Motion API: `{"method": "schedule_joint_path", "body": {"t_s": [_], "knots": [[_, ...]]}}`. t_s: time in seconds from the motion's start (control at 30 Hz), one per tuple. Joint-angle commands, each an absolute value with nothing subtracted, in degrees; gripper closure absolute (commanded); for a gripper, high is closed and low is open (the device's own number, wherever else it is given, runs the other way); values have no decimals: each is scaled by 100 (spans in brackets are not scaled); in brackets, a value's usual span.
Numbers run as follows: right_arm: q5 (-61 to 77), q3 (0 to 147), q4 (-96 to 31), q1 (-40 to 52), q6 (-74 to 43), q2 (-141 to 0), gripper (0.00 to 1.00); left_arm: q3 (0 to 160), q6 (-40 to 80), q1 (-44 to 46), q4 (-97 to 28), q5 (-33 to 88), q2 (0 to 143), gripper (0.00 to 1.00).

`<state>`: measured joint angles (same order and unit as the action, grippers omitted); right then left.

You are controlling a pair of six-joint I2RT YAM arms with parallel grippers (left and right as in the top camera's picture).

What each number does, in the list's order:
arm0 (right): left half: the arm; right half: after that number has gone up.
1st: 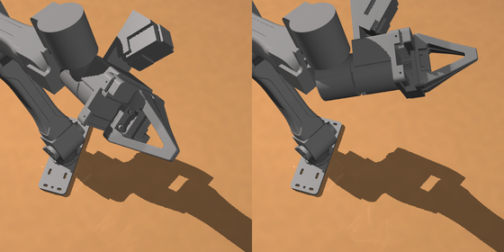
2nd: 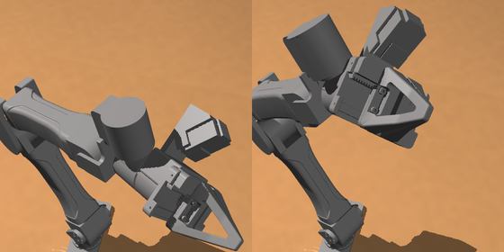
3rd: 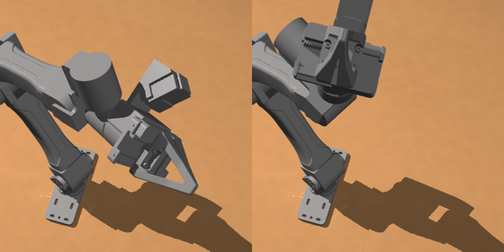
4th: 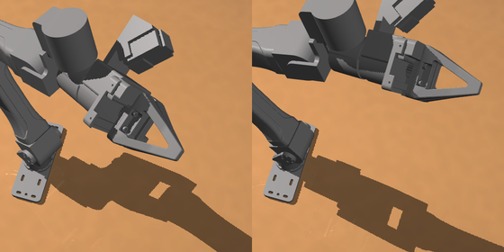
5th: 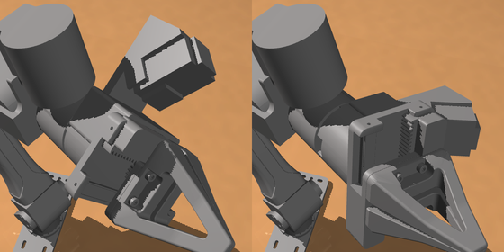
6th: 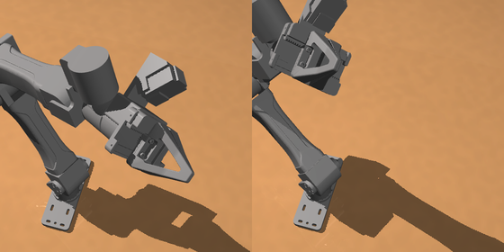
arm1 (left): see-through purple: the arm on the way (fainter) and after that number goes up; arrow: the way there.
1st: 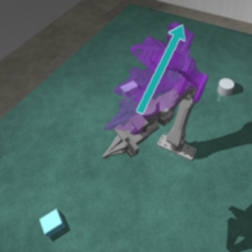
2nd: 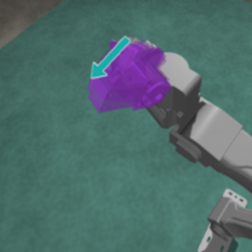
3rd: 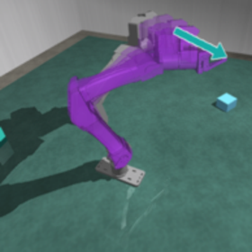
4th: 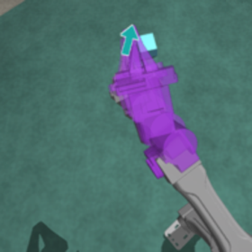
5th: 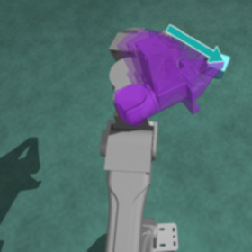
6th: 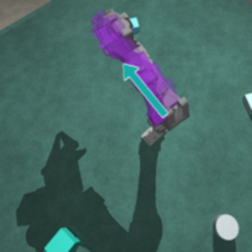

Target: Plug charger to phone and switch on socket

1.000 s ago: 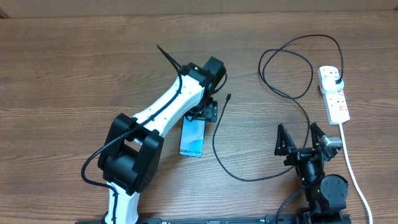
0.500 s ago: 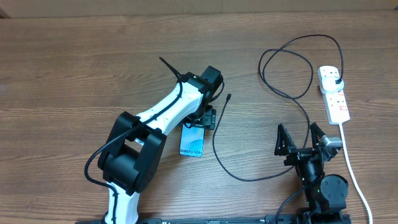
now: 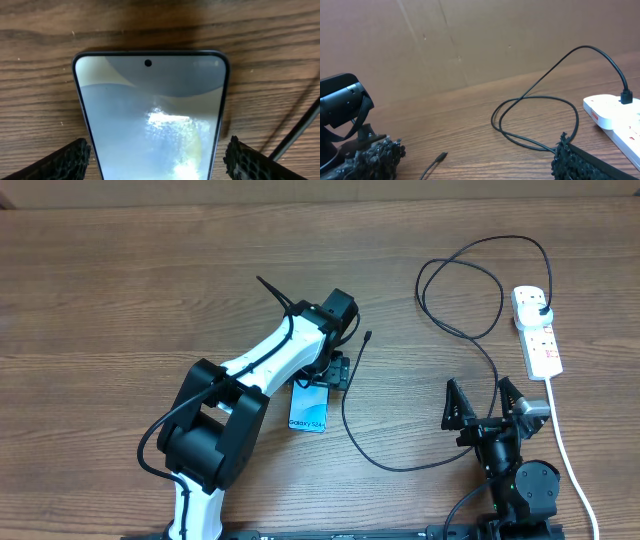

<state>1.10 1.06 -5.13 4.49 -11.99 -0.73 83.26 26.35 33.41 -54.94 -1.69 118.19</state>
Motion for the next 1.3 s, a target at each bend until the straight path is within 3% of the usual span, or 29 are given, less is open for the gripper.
{"method": "schedule_joint_path", "body": {"t_s": [0.0, 0.93, 1.1, 1.27], "knots": [[113, 45, -473, 421, -1219, -16, 0, 8259, 2526, 3371, -5468, -161, 11775, 10], [113, 45, -473, 421, -1216, -16, 0, 7813, 2600, 3378, -5181, -145, 11778, 11], [113, 45, -473, 421, -1216, -16, 0, 7813, 2596, 3378, -5183, -145, 11778, 14], [113, 45, -473, 421, -1216, -16, 0, 7813, 2596, 3378, -5183, -145, 11778, 28]]}}
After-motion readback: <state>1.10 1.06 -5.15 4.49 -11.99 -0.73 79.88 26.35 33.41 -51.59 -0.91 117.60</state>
